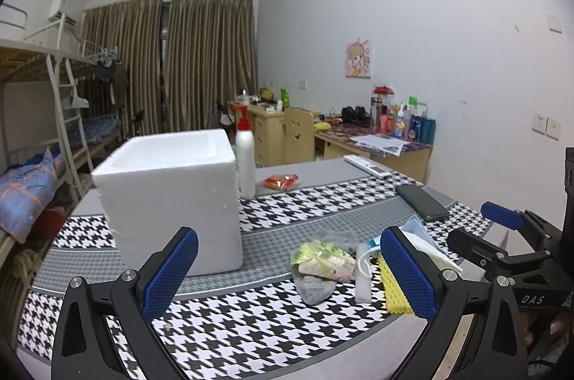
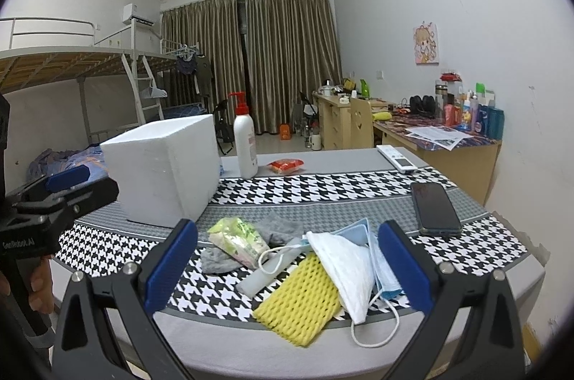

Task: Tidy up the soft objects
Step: 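Move both tools toward the soft items on the table, then grasp the white folded cloth with the right gripper while the left gripper grasps the green-yellow bag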

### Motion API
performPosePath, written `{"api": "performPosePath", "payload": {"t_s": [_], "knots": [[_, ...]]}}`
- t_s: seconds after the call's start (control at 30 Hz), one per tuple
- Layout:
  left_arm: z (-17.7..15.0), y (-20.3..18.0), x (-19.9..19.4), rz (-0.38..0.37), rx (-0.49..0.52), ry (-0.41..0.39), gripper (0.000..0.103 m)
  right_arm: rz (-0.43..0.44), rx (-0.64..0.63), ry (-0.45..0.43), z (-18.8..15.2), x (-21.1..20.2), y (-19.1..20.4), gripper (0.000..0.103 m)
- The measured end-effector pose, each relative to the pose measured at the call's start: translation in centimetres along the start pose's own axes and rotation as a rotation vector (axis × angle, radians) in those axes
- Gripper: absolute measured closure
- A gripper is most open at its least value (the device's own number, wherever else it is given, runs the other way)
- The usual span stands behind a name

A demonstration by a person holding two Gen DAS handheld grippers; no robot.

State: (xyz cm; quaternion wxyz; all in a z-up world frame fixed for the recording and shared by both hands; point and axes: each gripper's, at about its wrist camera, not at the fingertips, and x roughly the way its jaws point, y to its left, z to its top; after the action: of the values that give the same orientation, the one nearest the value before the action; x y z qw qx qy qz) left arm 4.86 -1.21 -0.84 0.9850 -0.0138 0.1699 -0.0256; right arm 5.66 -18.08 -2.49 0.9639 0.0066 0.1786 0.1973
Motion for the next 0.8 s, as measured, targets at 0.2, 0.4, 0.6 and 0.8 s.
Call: {"api": "performPosePath", "payload": {"t_s": [0.2,0.4,0.6,0.8], "knots": [[-0.4,-0.4,2.0,-0.018,0.009,0.049,0.001,-0.021,0.002,0.032,-0.4,1.2,-0.6,0.001],[-0.7,-0.8,4.0,-0.023,0.014,0.096,0.001,-0.040,0.015,0.071,-0.9,2.2,-1.8,0.001],[-0.9,-1.5,5.2,-0.030,0.024,0.126,0.001,-0.044,0.013,0.085,-1.0,2.6,-2.2,0.001],[-1.1,-1.7,6.8,-0.013,0.031,0.158,0.001,-0.023,0.001,0.104,-1.3,3.4,-1.8,0.001]]}}
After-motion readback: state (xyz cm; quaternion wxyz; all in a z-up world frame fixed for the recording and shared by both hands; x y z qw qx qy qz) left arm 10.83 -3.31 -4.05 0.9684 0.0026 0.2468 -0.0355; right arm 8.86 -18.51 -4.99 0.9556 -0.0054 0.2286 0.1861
